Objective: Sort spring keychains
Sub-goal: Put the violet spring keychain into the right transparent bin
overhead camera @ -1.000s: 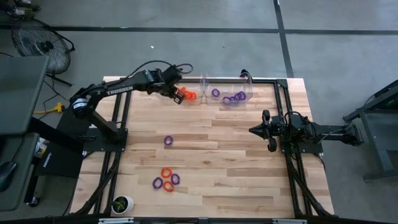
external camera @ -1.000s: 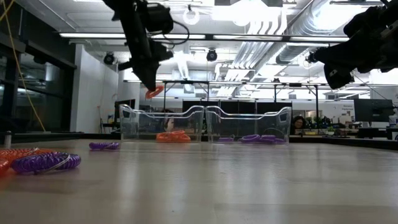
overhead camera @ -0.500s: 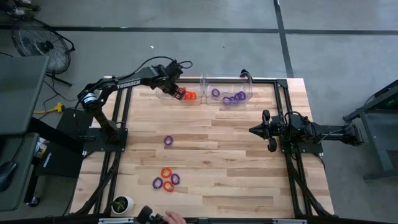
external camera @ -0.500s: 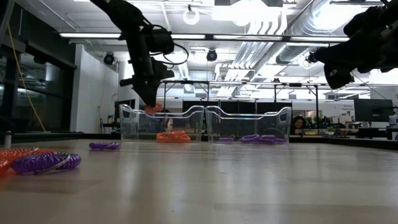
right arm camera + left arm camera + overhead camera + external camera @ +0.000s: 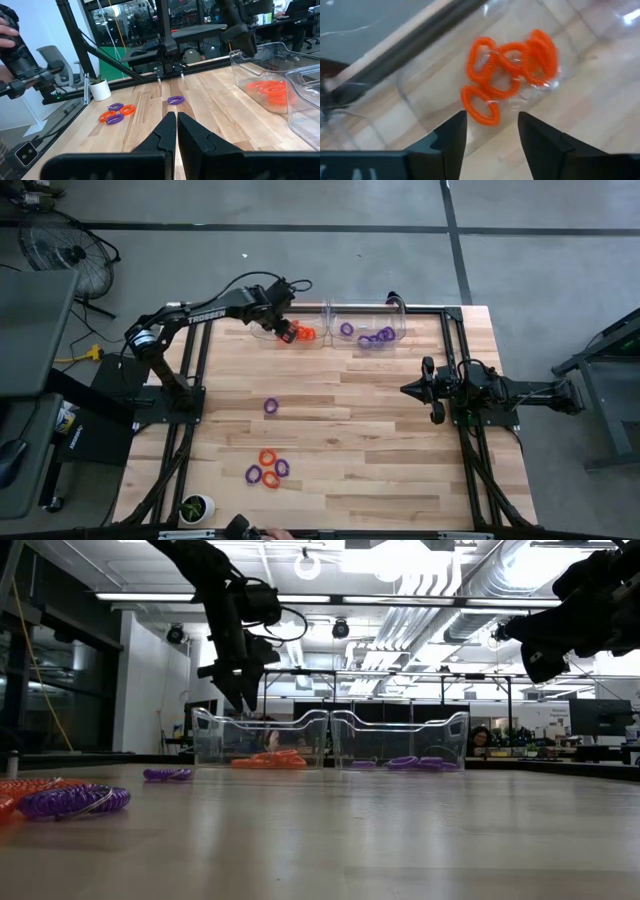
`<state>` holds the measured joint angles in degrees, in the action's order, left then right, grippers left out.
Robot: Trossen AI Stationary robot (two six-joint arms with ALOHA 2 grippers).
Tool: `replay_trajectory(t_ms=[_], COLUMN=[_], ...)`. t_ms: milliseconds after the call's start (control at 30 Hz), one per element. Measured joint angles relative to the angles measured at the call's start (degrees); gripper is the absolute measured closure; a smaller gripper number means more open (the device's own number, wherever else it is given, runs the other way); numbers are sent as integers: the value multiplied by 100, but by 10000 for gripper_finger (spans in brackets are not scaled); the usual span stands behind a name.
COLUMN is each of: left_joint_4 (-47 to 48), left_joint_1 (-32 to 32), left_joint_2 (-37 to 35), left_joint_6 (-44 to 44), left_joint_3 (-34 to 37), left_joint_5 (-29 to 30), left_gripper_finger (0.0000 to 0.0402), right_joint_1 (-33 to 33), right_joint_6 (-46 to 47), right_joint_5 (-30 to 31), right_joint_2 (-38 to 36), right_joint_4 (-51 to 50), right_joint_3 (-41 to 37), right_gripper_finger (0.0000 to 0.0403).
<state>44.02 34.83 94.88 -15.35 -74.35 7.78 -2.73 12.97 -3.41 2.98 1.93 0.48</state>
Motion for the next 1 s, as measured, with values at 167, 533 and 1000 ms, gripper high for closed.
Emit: replay_trajectory(t_ms=[167,533,1000], left_joint_4=[364,1615,1959], left_joint_1=[-235,-1070,-2382], left_joint_2=[-292,-751,-768], left_joint_6=[173,182,-521], left_joint_3=[-2,0,662], left_joint_5=[-21,26,-307], left_gripper_finger=[241,329,399], right_joint_1=[-1,-2,-1], right_joint_6=[0,0,0], right_joint_5=[0,0,-1], right_joint_2=[0,0,0], right_joint_4=[0,1,1], right_joint_3=[1,-1,-1], right_gripper_finger=[391,391,391])
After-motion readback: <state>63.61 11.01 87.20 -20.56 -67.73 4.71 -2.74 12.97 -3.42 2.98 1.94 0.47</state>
